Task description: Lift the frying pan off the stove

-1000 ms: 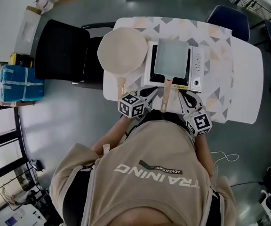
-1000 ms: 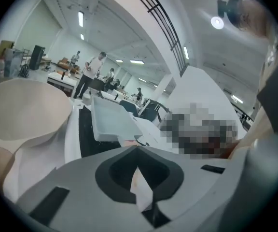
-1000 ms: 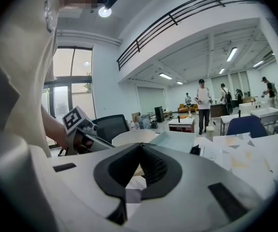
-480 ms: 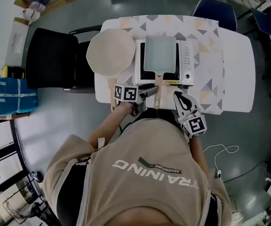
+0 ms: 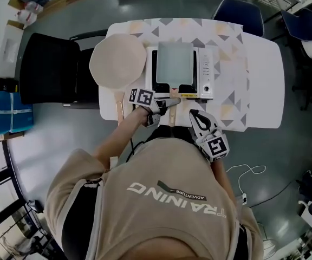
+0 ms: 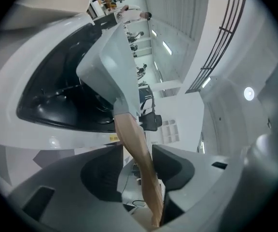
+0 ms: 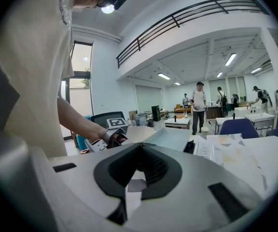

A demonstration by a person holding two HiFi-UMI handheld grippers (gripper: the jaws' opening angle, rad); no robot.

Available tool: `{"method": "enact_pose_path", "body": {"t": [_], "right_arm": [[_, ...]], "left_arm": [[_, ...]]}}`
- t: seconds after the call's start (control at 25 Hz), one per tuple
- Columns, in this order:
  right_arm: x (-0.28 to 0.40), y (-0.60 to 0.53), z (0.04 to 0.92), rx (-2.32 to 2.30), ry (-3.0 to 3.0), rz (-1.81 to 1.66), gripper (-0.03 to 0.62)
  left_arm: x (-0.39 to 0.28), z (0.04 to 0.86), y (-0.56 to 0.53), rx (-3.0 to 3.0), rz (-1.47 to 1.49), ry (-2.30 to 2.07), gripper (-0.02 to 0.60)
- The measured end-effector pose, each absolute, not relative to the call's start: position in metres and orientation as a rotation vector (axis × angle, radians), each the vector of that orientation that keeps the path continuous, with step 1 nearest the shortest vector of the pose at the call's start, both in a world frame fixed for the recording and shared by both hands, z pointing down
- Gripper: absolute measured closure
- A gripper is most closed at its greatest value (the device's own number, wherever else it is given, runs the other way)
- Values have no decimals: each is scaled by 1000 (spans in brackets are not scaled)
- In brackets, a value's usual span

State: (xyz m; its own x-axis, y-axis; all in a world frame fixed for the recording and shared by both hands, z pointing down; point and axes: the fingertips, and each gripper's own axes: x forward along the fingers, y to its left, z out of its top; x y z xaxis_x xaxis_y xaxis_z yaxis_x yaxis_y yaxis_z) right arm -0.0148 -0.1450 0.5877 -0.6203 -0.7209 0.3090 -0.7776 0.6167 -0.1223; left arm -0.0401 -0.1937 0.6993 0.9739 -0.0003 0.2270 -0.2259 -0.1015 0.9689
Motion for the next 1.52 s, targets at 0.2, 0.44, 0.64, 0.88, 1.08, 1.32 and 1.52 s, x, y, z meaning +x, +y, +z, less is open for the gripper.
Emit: {"method": "enact_pose_path", "body": {"t": [0.2, 0.44, 0.64, 0.88, 1.08, 1.32, 1.52], "right_arm": [[-17, -147, 593, 1195, -2616, 412, 594], [-12, -156, 597, 1164, -2631, 419, 594], [-7, -160, 599, 1144, -2623, 431, 594], [-2, -160, 606, 1143, -2610, 446, 594], [3, -157, 600, 1161, -2624, 435, 594], [19, -156, 594, 1226, -2628, 433, 594], [27, -155, 593, 1258, -2634, 424, 594]], "left_arm": [[-23, 705, -197, 1598, 160, -98, 382], [-7, 707, -203, 1602, 144, -66, 397], [3, 701, -206, 1607, 101, -52, 451], [9, 699, -210, 1659, 73, -71, 451], [12, 700, -208, 1672, 96, -106, 451], [11, 700, -200, 1689, 162, -115, 446], [10, 691, -196, 1667, 155, -99, 445]]}}
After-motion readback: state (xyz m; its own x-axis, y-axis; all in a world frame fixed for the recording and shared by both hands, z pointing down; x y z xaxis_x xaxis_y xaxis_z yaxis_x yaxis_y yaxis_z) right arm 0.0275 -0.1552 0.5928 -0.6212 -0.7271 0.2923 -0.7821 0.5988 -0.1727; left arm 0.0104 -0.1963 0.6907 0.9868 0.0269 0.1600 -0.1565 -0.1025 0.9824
